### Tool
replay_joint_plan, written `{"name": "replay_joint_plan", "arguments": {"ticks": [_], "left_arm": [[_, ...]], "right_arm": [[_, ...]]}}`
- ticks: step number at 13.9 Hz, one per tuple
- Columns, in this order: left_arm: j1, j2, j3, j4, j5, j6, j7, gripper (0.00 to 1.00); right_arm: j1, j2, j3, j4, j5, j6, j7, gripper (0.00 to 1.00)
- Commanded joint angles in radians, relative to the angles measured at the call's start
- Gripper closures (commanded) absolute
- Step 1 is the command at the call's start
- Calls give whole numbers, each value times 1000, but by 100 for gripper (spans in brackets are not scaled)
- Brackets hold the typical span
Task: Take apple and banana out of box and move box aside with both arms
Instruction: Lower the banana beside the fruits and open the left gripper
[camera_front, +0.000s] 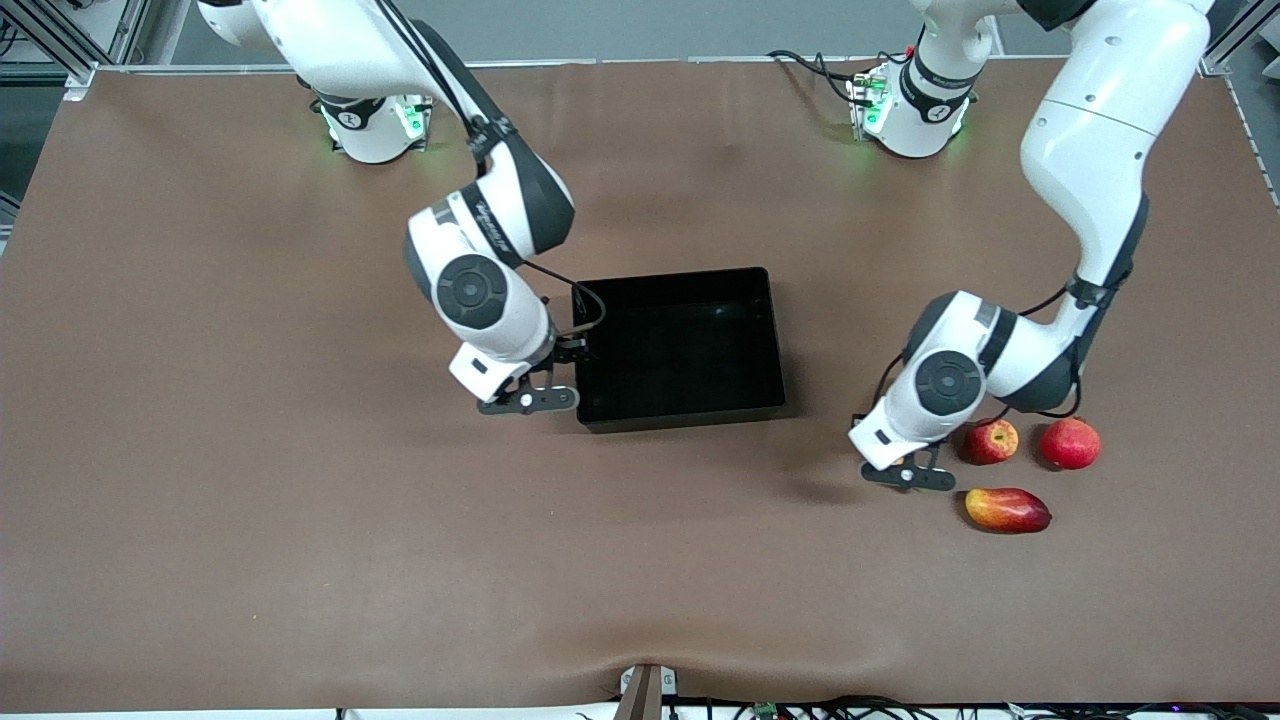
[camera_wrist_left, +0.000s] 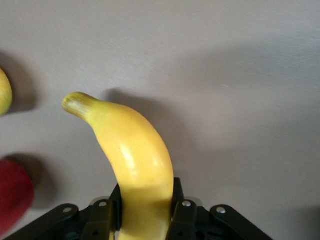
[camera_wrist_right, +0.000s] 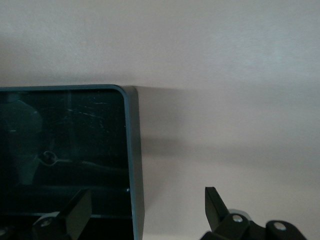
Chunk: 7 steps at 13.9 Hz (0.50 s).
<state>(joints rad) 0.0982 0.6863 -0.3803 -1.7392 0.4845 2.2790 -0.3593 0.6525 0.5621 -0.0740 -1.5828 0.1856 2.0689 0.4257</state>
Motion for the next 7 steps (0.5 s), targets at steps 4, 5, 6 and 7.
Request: {"name": "replay_joint_plan", "arguments": {"ticks": [4,5,6,7], "left_arm": [[74,15,-8,-74,25,158,25,100],[78,25,-8,-74,25,184,25,90],[90,30,-8,-74,25,191,25,38],[100,26,-9,-74,23,189,19,0]], "right_arm": [[50,25,-13,-95,5,169,8,17],[50,24,-12,-91,3,166,7,44],[53,24,-12,-92,3,166,7,69],[58,27,-12,-91,5,168,8,100]]}}
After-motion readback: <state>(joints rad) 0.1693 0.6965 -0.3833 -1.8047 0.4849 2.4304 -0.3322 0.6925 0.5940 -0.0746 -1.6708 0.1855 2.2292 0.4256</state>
